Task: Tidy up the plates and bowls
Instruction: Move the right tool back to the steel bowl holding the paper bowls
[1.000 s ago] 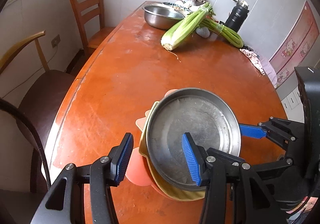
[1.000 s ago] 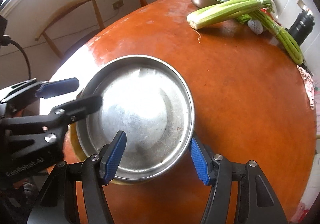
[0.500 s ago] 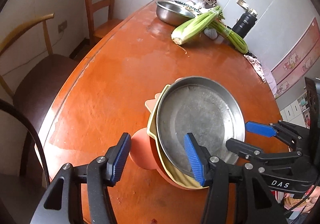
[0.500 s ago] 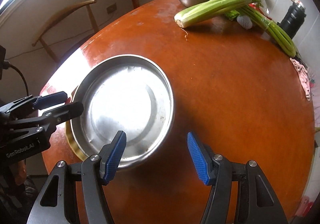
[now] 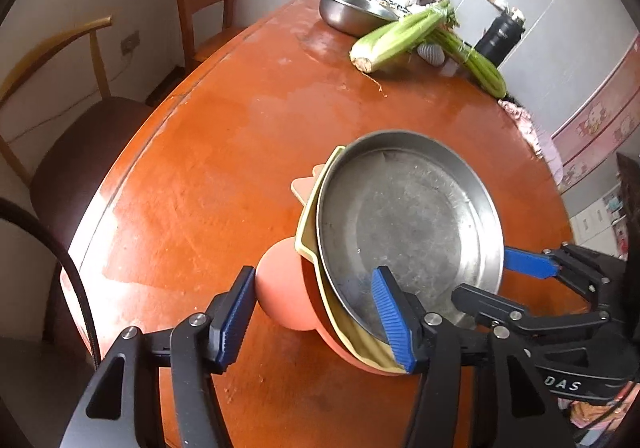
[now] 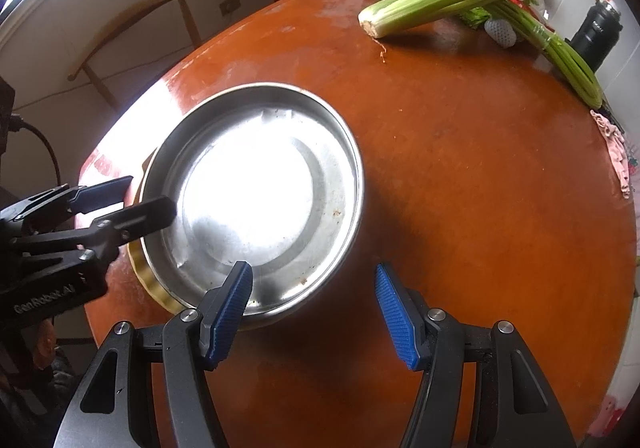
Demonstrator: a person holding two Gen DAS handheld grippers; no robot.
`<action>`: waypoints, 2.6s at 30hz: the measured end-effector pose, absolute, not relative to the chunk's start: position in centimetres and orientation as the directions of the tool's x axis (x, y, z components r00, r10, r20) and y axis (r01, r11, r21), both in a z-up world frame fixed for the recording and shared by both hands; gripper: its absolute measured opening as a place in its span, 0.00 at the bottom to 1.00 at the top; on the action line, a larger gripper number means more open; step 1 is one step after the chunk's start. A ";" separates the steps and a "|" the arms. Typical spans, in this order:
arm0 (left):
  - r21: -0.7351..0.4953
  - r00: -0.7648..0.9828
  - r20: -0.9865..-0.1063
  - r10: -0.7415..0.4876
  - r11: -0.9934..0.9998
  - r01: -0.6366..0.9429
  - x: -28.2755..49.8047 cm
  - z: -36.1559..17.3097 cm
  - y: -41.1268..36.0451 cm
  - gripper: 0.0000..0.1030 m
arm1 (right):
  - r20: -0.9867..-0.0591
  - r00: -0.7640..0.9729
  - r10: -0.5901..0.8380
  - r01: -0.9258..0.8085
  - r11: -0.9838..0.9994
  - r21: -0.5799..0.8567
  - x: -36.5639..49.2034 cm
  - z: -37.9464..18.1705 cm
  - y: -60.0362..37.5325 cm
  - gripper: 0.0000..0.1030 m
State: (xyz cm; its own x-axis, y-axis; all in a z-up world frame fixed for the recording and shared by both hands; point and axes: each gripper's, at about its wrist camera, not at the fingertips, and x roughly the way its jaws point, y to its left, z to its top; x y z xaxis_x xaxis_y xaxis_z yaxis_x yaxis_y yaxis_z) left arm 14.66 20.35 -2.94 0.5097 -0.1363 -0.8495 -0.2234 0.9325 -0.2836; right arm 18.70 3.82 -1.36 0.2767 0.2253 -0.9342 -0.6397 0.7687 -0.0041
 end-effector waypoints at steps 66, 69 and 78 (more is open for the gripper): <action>-0.210 0.598 -0.792 -0.120 0.974 -0.082 15.2 3.4 7.7 0.59 | -0.845 0.426 0.325 -0.451 0.885 0.113 18.6 5.1 -11.4 0.65; -0.209 0.613 -0.781 -0.123 0.975 -0.071 14.7 4.2 6.7 0.59 | -0.830 0.445 0.337 -0.444 0.888 0.123 17.9 5.8 -12.7 0.65; -0.229 0.619 -0.758 -0.203 0.973 0.039 12.7 5.7 2.0 0.60 | -0.789 0.496 0.362 -0.429 0.893 0.140 14.3 7.5 -18.0 0.67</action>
State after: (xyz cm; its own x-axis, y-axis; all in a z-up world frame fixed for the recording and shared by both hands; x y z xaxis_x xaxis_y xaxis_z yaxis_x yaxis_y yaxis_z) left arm 12.75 2.01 5.67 0.6195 -0.2033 -0.7582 0.0391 0.9727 -0.2289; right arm 14.30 -18.00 7.46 0.4958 0.3622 -0.7893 -0.4286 0.8925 0.1403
